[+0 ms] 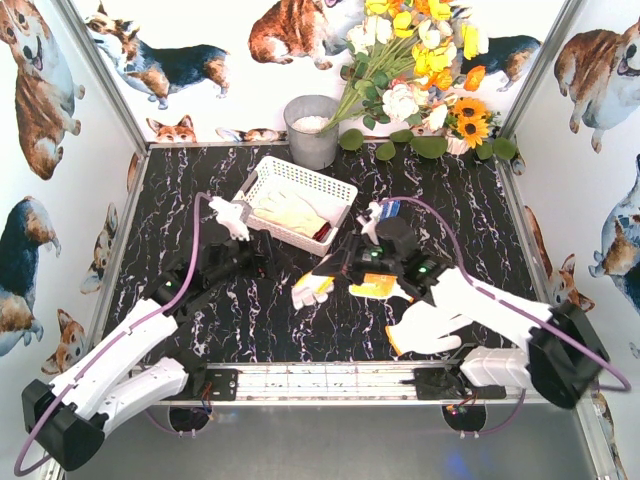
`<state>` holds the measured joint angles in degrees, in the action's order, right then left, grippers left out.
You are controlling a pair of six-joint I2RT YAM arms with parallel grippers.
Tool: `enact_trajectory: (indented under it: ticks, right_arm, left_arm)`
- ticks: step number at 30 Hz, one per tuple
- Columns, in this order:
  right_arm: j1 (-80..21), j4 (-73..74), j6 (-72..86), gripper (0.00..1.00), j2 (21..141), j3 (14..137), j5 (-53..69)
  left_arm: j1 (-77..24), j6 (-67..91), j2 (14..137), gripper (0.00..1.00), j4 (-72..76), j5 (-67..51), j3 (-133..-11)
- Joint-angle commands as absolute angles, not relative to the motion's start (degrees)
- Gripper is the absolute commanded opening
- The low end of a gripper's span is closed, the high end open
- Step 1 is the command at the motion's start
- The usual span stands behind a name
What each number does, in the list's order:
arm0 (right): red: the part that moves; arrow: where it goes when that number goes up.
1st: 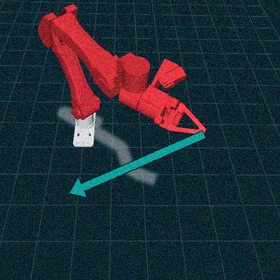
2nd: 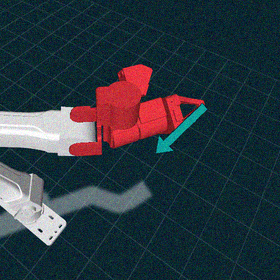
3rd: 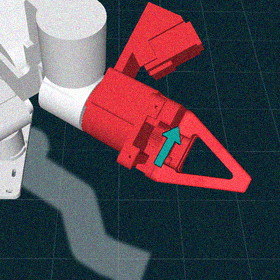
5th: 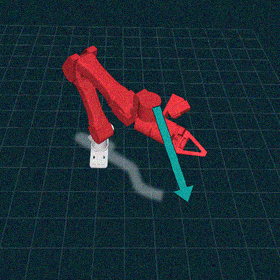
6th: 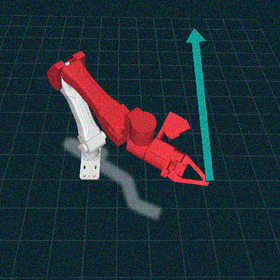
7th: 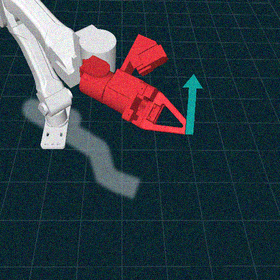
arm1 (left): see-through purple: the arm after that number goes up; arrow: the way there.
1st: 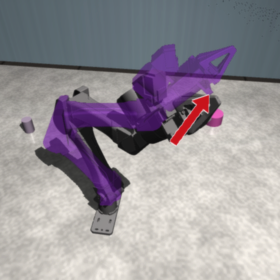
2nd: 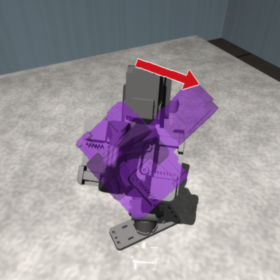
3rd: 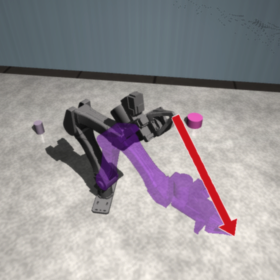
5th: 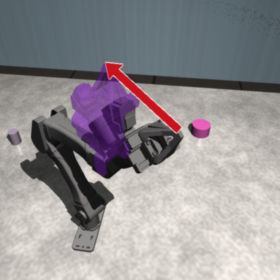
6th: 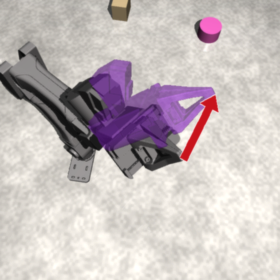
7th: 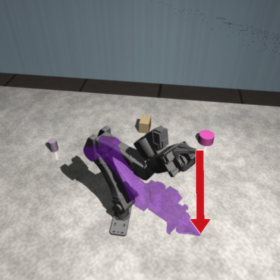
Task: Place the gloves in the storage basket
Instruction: Turn over the glove at the center of the board.
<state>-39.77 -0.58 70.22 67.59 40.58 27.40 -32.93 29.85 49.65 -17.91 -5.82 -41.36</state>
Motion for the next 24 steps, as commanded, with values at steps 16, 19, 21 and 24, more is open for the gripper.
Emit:
enact_trajectory:
  ticks: [16,19,21,24]
  right_arm:
    - [-52.5,-14.9,78.2,0.0,80.0,37.3,10.1]
    - [-53.8,-13.8,77.9,0.0,81.0,35.3,10.6]
    - [-53.9,-11.5,76.9,0.0,80.4,35.4,11.1]
    - [-53.8,-4.1,73.2,0.0,77.9,37.4,9.8]
  left_arm:
    - [-29.3,31.3,46.3,0.87,-26.1,5.3,-45.8]
    - [-29.4,33.0,46.5,0.87,-25.1,2.5,-43.9]
    - [-29.4,33.5,46.6,0.87,-25.0,0.9,-42.2]
    - [-29.4,33.6,46.4,0.87,-26.4,0.7,-41.4]
